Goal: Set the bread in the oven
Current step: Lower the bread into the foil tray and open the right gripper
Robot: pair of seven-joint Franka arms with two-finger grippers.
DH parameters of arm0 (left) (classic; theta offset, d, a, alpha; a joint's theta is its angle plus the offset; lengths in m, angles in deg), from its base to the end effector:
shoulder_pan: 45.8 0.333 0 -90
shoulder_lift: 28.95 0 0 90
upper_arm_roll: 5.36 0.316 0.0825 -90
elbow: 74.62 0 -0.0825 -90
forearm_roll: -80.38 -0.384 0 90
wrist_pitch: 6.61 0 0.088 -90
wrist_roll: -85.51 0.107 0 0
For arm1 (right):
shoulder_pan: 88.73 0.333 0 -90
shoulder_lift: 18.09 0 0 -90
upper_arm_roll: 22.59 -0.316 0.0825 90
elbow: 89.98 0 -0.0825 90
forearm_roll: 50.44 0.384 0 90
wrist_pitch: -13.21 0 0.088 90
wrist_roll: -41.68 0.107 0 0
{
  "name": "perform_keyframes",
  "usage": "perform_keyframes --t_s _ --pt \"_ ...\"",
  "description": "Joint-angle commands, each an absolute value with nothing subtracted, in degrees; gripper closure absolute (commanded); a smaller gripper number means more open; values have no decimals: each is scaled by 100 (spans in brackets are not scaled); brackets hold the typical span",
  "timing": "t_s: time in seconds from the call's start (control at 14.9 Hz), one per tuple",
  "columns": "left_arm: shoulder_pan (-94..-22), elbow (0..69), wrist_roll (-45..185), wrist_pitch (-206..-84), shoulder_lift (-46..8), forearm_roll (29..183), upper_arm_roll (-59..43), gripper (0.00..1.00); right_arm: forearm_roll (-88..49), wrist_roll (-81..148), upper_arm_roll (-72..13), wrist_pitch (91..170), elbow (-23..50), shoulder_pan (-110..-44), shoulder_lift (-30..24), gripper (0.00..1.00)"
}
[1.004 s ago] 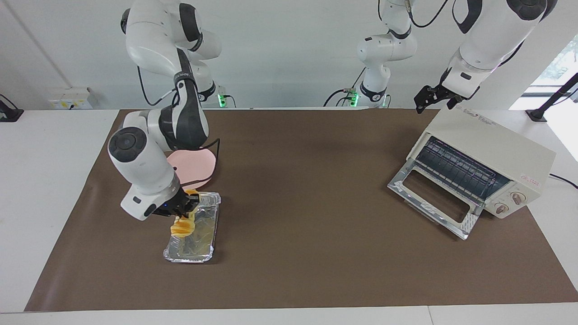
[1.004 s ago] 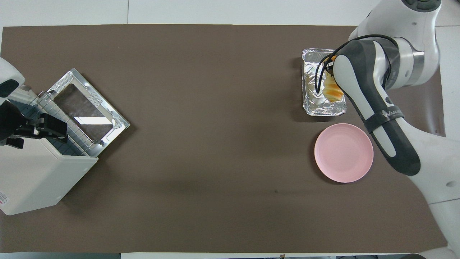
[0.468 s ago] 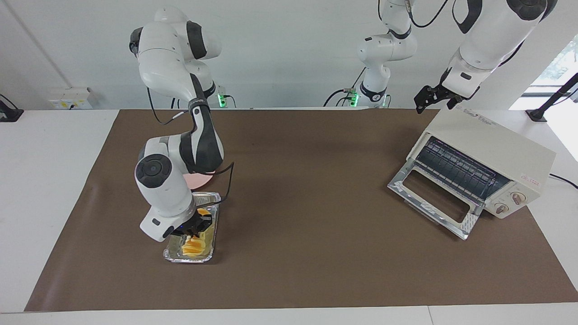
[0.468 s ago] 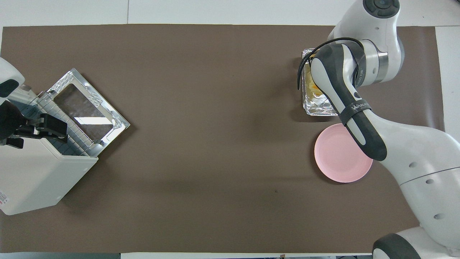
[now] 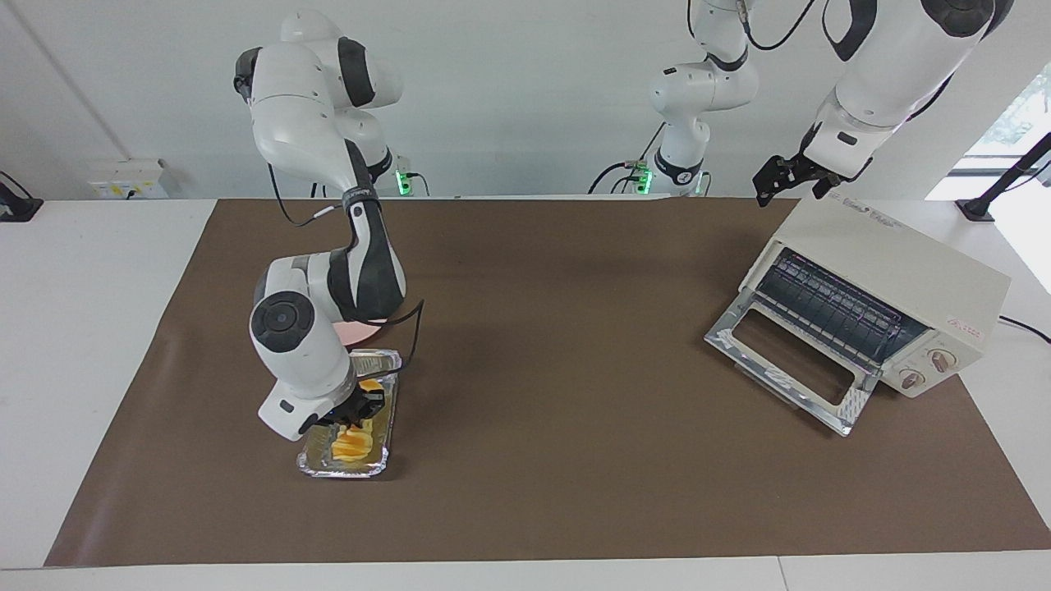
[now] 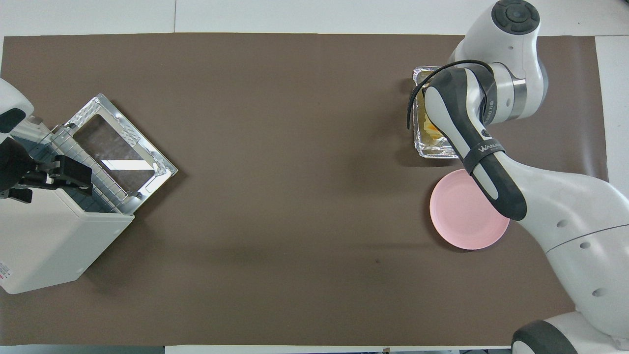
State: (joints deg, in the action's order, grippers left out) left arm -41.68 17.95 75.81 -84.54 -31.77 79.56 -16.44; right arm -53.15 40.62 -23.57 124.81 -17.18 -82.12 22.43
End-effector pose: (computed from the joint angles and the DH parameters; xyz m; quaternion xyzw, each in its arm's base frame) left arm 0.5111 -0.0632 0.6136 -0.9943 -0.0251 0.1006 0.0267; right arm 0.7324 0.0913 0.3339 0.9964 0.0824 -0.0140 0.0171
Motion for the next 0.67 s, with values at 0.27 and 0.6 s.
perform_keyframes --t_s 0.27,0.6 --pt "-4087 1899 7602 -8528 -3299 8038 -1670 0 -5334 4177 -2391 12185 -1465 -8310 1839 0" --pt "-4087 1899 7602 -8528 -3299 8038 -1670 0 -5405 3422 -2382 12131 -1369 -8705 1768 0"
